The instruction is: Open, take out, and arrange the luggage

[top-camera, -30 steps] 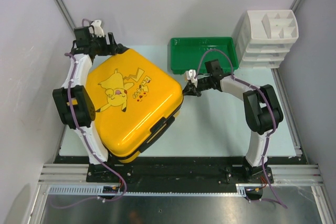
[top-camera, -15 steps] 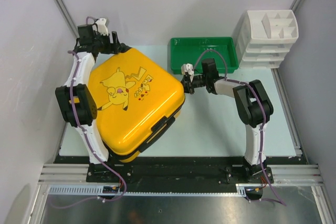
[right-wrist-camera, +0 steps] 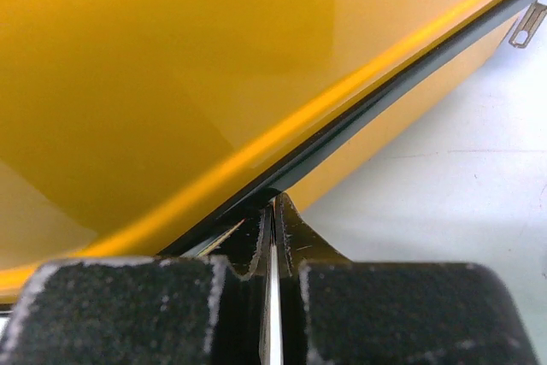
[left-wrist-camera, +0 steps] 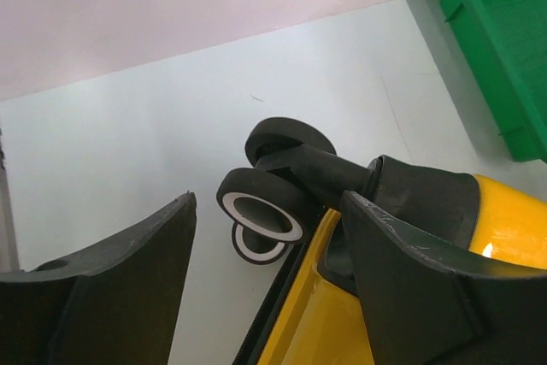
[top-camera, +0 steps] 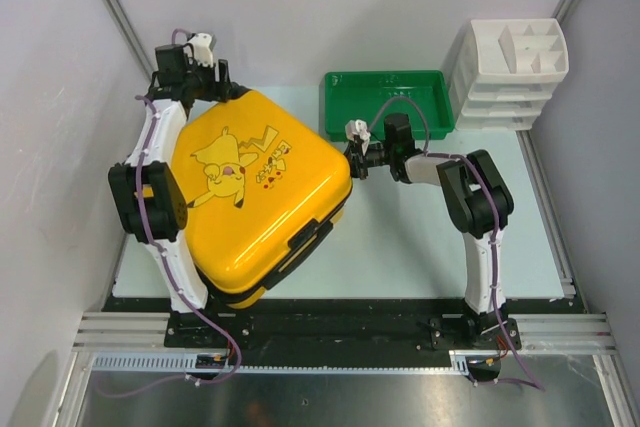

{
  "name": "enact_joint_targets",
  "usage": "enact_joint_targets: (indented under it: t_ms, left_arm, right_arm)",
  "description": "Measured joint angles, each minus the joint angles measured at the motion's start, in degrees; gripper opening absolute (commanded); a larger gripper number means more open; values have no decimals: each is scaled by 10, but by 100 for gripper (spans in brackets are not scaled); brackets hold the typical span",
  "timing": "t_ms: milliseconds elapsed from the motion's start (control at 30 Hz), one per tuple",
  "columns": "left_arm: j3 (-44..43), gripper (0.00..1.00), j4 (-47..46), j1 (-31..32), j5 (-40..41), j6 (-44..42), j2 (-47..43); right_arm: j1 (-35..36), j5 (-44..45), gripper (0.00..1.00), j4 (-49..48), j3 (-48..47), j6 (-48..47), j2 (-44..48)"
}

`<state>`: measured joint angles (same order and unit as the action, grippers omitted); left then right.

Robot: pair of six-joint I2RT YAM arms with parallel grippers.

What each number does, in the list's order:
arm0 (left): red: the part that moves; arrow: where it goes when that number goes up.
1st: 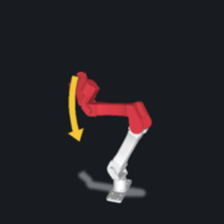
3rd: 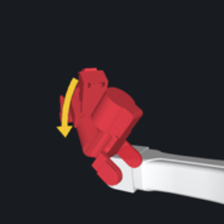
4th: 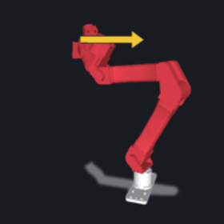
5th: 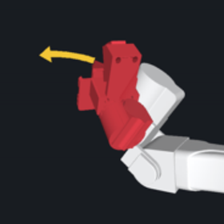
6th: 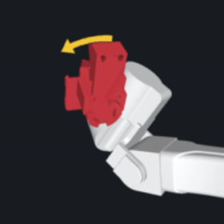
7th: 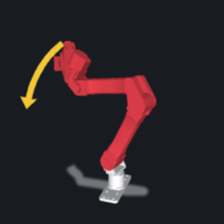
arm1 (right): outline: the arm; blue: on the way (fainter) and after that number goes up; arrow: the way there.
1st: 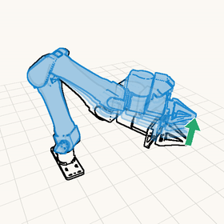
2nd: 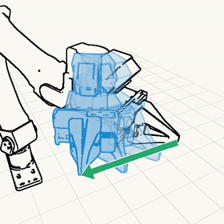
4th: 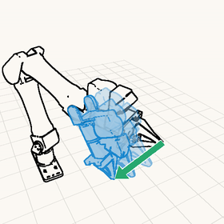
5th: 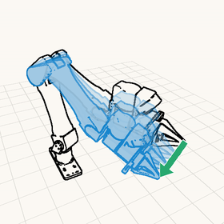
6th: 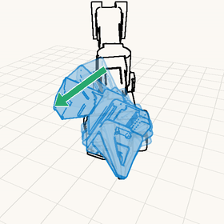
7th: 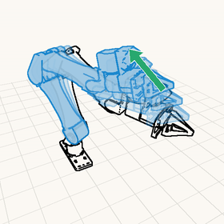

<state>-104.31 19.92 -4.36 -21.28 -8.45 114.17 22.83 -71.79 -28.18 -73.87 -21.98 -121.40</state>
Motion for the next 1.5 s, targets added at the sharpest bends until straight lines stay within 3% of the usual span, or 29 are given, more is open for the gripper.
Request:
enact_joint_targets:
  t_ms: [133,333,433,567,767,933,1100,1333,1500]
  left_arm:
    - [1,74,-12,12,26,-16,0]
    - [-2,91,-21,18,53,-27,1]
    - [-10,100,-11,19,70,-28,1]
    - [-17,100,16,13,76,-20,-8]
    - [3,100,118,-9,3,0,-83]
    - [56,100,162,-64,-25,0,-163]
    - [119,100,176,-119,-29,0,-202]
    - [155,94,166,-136,-50,-2,-205]
    - [171,90,151,-154,-86,1,-205]
  right_arm:
    - [0,-19,0,-84,1,33,-25]
    - [1,-41,5,-219,3,82,-56]
    - [-2,-37,18,-221,3,86,-56]
    - [-14,4,54,-186,2,71,-50]
    - [-63,148,77,-77,-13,19,19]
    - [-104,251,77,39,-20,4,96]
    - [-102,326,77,218,-18,14,175]
    - [-82,340,76,400,69,49,311]
    - [-30,339,75,452,134,70,367]
